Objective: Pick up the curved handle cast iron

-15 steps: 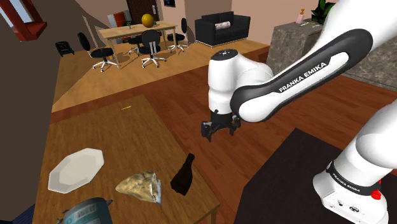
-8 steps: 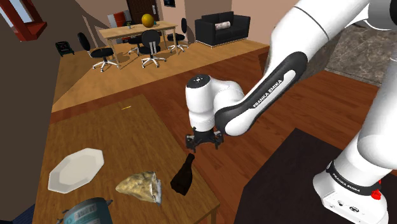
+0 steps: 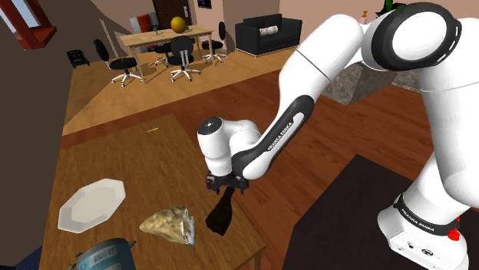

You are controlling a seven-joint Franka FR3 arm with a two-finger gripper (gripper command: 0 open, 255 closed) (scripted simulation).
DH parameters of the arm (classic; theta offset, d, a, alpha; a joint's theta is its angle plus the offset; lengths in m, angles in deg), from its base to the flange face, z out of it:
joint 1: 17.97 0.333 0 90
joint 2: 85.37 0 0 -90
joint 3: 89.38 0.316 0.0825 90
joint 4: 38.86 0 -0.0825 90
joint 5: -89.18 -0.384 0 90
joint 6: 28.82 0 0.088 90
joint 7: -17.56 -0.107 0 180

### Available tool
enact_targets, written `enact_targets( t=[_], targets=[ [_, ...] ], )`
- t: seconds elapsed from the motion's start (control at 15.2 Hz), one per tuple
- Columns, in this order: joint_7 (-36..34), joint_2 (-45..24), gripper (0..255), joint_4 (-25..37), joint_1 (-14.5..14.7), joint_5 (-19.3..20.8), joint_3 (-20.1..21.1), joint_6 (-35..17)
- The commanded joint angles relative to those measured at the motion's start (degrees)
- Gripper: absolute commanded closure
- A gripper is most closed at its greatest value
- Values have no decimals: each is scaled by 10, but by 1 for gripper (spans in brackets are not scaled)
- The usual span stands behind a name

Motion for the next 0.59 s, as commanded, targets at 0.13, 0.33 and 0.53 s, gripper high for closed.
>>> enact_targets(
  t=[0.13, 0.33, 0.53],
  targets=[
    [-42, -77, 0, 84, 39, 13, -33, 15],
    [-48, -95, 0, 90, 46, 22, -41, 3],
    [-53, -113, 0, 98, 52, 30, -50, -8]
  ],
)
